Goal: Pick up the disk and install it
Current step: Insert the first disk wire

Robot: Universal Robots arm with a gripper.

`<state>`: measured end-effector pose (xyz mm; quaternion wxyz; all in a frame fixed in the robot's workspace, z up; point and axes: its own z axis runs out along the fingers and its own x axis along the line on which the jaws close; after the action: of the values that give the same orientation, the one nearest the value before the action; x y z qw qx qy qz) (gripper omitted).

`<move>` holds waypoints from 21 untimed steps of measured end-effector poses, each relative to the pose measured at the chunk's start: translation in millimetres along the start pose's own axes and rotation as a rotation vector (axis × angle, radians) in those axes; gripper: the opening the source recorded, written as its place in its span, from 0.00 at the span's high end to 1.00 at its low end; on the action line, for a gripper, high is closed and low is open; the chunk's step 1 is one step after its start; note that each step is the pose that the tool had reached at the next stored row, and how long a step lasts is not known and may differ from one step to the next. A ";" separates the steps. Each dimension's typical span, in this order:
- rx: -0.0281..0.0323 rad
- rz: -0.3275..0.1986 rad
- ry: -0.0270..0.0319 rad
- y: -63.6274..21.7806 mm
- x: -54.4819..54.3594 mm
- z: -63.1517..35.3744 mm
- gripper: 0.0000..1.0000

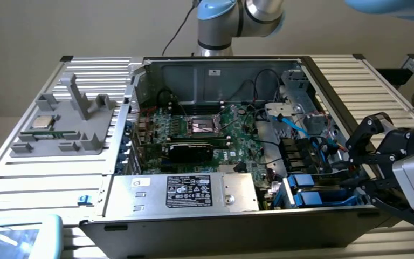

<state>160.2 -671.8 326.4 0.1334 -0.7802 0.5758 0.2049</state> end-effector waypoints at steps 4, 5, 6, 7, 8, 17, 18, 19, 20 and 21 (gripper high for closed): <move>0.0145 -0.008 -0.0216 1.3 2.0 -1.0 0.65; 0.0159 -0.009 -0.0270 1.5 2.4 -1.3 0.65; 0.0166 -0.010 -0.0296 1.7 2.7 -1.5 0.65; 0.0168 -0.010 -0.0305 1.8 3.1 -1.6 0.65; 0.0169 -0.010 -0.0303 1.7 3.2 -1.7 0.65; 0.0222 -0.013 -0.0283 -1.7 4.9 -1.4 0.65; 0.0224 -0.013 -0.0284 -1.9 5.0 -1.4 0.65; 0.0228 -0.014 -0.0287 -2.0 5.0 -1.3 0.65; 0.0230 -0.015 -0.0292 -2.1 5.2 -1.1 0.65; 0.0232 -0.017 -0.0291 -2.1 5.3 -0.9 0.65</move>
<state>163.7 -676.0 324.6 0.1525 -0.7804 0.5694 0.2083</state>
